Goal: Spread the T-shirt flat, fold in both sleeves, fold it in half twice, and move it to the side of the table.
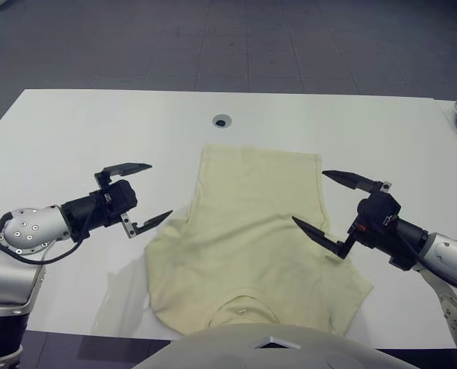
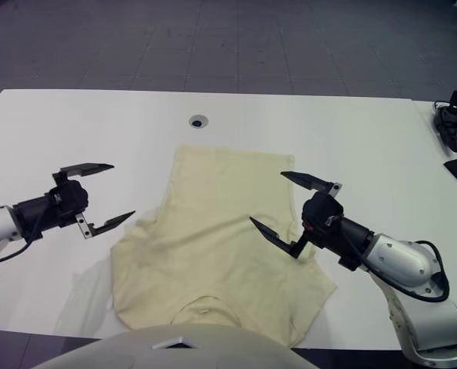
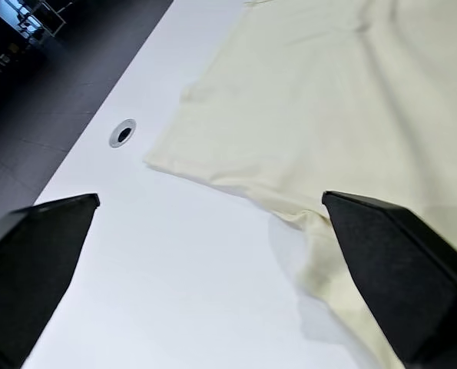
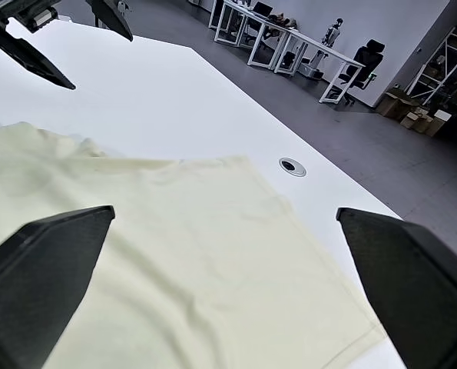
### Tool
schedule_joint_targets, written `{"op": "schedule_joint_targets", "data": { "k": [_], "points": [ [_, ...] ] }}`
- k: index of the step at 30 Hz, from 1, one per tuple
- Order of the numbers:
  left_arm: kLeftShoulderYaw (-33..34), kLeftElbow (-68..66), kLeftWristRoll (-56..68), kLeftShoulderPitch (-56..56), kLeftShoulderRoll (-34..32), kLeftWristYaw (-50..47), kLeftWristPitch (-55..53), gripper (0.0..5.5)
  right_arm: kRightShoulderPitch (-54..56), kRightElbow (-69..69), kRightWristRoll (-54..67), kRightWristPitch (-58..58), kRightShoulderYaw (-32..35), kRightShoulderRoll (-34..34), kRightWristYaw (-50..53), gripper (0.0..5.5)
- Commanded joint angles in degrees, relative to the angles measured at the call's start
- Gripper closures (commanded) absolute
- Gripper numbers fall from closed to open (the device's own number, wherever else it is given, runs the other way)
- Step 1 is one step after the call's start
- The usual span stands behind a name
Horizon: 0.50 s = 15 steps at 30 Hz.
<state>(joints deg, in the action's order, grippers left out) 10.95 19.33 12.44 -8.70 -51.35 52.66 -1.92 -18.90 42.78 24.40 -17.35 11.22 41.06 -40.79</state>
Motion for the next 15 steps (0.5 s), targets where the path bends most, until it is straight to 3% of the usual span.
{"op": "schedule_joint_targets", "data": {
  "k": [1, 8, 15],
  "points": [
    [1.09, -9.05, -11.36, -1.01, -7.83, 1.51, 13.79, 0.10, -0.33, -0.22, -1.38, 0.06, -0.74, -1.39, 1.53, 0.12],
    [0.80, -8.64, -15.18, -5.59, -14.08, 7.18, 22.98, 0.10, -1.49, -1.53, -4.23, 2.24, -3.66, -3.87, 3.02, 0.12],
    [-3.82, -4.95, -15.49, -10.73, -13.30, 9.59, 22.66, 0.10, -1.27, -2.42, -4.68, 2.64, -3.41, -3.70, 2.34, 0.12]
  ]
}}
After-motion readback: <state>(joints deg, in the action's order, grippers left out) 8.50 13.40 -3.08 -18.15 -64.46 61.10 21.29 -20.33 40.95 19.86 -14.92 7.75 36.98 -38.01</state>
